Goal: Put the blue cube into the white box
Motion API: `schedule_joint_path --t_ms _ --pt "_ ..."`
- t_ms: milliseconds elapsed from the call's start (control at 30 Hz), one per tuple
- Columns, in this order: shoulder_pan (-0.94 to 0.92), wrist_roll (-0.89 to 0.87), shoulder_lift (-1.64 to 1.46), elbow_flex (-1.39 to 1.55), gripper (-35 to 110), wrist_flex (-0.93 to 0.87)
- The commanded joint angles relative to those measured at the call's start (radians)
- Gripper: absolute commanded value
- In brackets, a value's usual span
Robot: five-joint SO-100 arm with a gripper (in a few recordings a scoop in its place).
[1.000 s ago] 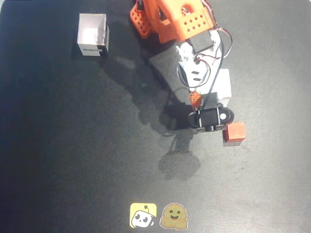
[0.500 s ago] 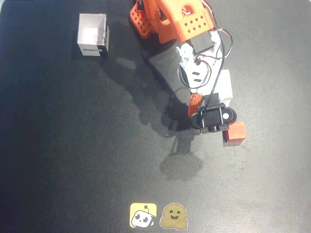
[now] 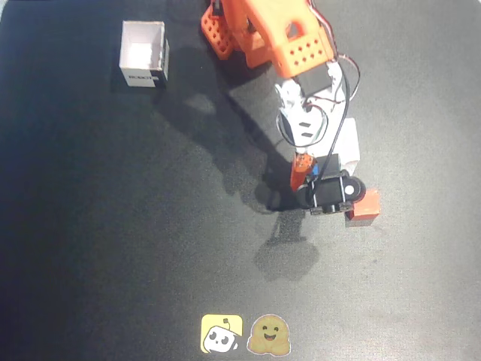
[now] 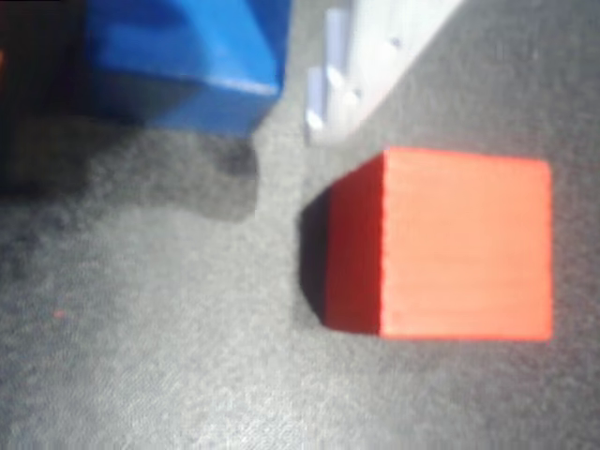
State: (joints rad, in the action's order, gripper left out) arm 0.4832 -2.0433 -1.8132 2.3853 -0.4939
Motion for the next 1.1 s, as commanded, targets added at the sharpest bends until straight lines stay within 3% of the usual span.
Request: schedule_joint_path --t_ms 0,667,1067 --pt "0.012 -0.005 0.005 0.0 25 0.015" --pt "0.018 -0.043 -0.018 0.069 25 -0.037" --pt "0.02 -0.06 -0.023 0.086 13 -0.026"
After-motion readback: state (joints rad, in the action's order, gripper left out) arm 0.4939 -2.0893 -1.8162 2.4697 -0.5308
